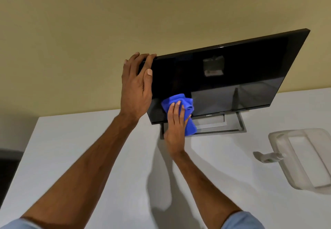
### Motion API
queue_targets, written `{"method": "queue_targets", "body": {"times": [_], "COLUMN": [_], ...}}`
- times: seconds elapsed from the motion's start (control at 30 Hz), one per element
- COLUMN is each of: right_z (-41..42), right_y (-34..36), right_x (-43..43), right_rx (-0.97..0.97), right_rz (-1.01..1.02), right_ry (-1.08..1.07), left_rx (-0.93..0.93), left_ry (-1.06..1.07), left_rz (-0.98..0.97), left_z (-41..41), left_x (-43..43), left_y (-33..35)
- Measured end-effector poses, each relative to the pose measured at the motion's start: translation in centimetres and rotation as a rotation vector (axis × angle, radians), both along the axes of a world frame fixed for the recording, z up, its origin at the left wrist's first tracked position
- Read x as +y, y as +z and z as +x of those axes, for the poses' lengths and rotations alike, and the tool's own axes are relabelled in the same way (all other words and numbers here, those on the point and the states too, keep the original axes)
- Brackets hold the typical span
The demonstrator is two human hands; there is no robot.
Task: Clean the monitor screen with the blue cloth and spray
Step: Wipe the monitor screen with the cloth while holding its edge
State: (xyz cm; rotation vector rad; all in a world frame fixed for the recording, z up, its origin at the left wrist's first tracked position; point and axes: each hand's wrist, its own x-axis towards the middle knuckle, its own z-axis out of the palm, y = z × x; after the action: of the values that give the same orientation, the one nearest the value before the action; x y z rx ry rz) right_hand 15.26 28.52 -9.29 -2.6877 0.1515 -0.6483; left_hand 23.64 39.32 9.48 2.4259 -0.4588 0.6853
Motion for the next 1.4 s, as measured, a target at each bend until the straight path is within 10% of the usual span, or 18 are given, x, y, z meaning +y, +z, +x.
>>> {"method": "queue_targets", "body": {"times": [0.33,0.6,0.77,1.03,1.27,1.4], "right_z": [2.2,2.2,4.9,6.3,10.2,12.3], "right_y": [0.7,5.4,10.8,12.9,17.2,20.9], "right_x": [-7.2,-10.7,-11.1,-9.3,-9.5,-10.2], "right_rx": [0.169,-0.118,-0.341,-0.170,-0.173,-0.314], "right_rz": [-0.761,0.197,0.495,-0.288,-1.015,-1.017], "right_ry": [0.693,-0.120,-0.175,0.172,0.886,0.846], "left_rx": [0.055,0.134,0.234,0.441,0.541,0.487], "left_ry": [-0.004,-0.032,-0.115,-0.108,-0.128,-0.122], "left_rz": [0.058,0.107,0.041,-0.316,-0.554,-0.492], "left_z": [-0.1,-0.9,-1.1,-2.6,-2.9,-2.5], "left_x": [0.1,0.5,1.8,5.2,4.6,4.8], "left_y": [0.7,1.4,2.5,3.8,4.5,3.7]}}
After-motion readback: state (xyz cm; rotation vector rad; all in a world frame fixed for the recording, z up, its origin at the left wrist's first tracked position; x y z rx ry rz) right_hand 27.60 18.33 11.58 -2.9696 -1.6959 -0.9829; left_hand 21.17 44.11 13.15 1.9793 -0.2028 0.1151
